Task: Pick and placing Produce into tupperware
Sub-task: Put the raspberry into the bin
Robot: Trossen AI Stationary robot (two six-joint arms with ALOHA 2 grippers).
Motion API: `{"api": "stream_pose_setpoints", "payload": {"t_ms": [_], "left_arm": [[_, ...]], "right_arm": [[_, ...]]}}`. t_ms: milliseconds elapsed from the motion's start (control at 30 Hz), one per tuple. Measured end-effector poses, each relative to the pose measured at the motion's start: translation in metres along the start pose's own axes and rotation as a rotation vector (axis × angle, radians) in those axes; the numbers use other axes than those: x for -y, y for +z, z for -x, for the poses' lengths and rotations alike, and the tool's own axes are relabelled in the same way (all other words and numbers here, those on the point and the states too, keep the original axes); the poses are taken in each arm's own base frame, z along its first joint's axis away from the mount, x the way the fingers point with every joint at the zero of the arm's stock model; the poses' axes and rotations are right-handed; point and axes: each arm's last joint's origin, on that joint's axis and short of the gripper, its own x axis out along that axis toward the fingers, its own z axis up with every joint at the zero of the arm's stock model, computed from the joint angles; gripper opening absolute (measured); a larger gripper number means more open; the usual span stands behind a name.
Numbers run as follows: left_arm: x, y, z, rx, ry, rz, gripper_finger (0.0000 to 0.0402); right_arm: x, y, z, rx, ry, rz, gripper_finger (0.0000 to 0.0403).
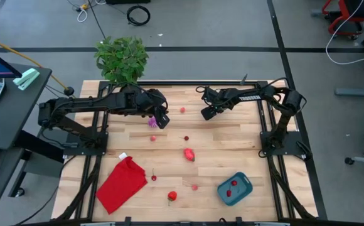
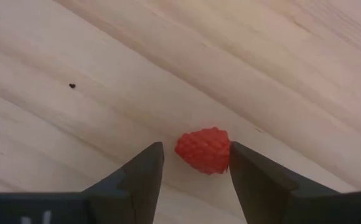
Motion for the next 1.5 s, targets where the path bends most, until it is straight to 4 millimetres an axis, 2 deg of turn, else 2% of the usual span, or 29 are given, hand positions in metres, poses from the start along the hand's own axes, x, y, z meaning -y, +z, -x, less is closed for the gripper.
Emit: {"api": "stream_pose_setpoints", "payload": {"t_ms": [300, 467, 667, 800, 1033, 1267, 1400, 1500], "left_arm": [[0.0, 0.0, 0.0, 0.0, 0.0, 0.0, 0.0107], [0.0, 0.0, 0.0, 0.0, 0.0, -0.001, 0.0107], [0.0, 0.0, 0.0, 0.0, 0.0, -0.002, 0.0107], [0.0, 0.0, 0.0, 0.0, 0.0, -0.002, 0.0107], [0.0, 0.0, 0.0, 0.0, 0.0, -0.002, 0.0107], [0.0, 0.0, 0.0, 0.0, 0.0, -0.002, 0.0107], [0.0, 0.0, 0.0, 0.0, 0.0, -0.002, 0.0107], [0.0, 0.0, 0.0, 0.0, 0.0, -0.002, 0.0107]], "right_arm": [[-0.005, -0.002, 0.001, -0.003, 0.021, -0.042, 0.0131], [-0.011, -0.006, 0.007, 0.002, 0.041, -0.023, 0.0125], [-0.019, -0.015, 0.031, -0.041, 0.159, -0.016, 0.0131], [-0.025, -0.027, 0.055, -0.115, 0.259, -0.001, 0.0129], [-0.034, -0.068, 0.111, -0.337, 0.466, 0.027, 0.0133], [-0.053, -0.129, 0.168, -0.439, 0.57, 0.093, 0.0133], [-0.068, -0.174, 0.184, -0.512, 0.543, 0.13, 0.0133], [-0.078, -0.207, 0.188, -0.581, 0.47, 0.114, 0.0134]]}}
